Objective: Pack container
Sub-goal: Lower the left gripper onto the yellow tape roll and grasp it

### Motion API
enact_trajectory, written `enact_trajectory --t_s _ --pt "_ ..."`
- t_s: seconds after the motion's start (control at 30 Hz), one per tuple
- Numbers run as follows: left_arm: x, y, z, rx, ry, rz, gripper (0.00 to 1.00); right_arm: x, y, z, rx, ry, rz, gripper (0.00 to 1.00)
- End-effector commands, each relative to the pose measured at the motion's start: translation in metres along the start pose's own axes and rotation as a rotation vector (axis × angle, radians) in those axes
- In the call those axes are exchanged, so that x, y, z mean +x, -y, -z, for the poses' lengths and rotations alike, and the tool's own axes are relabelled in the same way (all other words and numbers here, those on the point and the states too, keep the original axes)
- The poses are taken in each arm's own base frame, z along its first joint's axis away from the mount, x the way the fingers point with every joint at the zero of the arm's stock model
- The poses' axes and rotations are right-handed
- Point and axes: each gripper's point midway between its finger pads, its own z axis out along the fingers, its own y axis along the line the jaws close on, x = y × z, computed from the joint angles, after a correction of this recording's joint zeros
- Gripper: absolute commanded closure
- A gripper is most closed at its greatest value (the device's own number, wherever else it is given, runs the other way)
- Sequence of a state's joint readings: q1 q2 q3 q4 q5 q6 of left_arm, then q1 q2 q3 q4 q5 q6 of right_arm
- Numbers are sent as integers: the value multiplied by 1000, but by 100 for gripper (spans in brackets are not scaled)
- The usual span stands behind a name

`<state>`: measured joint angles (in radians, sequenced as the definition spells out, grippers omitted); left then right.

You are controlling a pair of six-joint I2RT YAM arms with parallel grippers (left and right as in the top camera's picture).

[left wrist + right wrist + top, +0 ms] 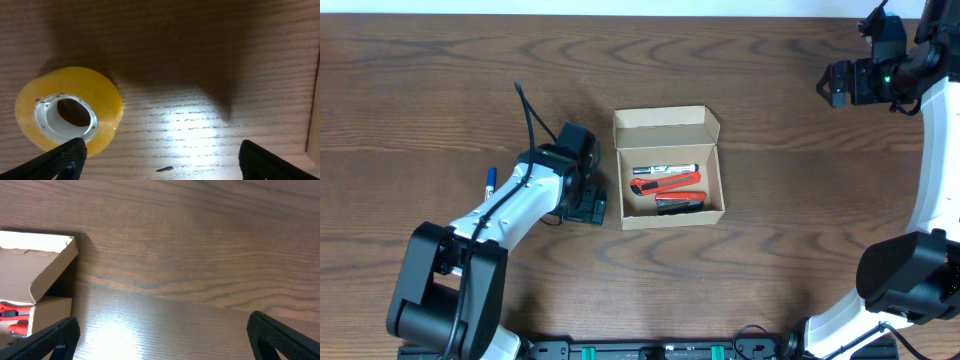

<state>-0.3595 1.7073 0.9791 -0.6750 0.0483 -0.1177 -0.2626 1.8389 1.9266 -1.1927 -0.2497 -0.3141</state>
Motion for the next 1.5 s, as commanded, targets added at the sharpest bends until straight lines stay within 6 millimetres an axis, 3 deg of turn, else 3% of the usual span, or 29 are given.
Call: enact_trajectory --t_s 0.0,0.23,0.53,1.47 --pt "9 -3 -8 -12 -22 18 3 1 -3 7 5 8 6 1" --pt "17 -4 -19 -12 -24 21 4 2 -3 7 3 3 4 1" --pt "19 -5 -17 -15 -35 29 2 2 -3 7 3 4 9 1" --pt "-29 -10 5 -66 107 -12 5 5 -4 7 0 -6 9 1"
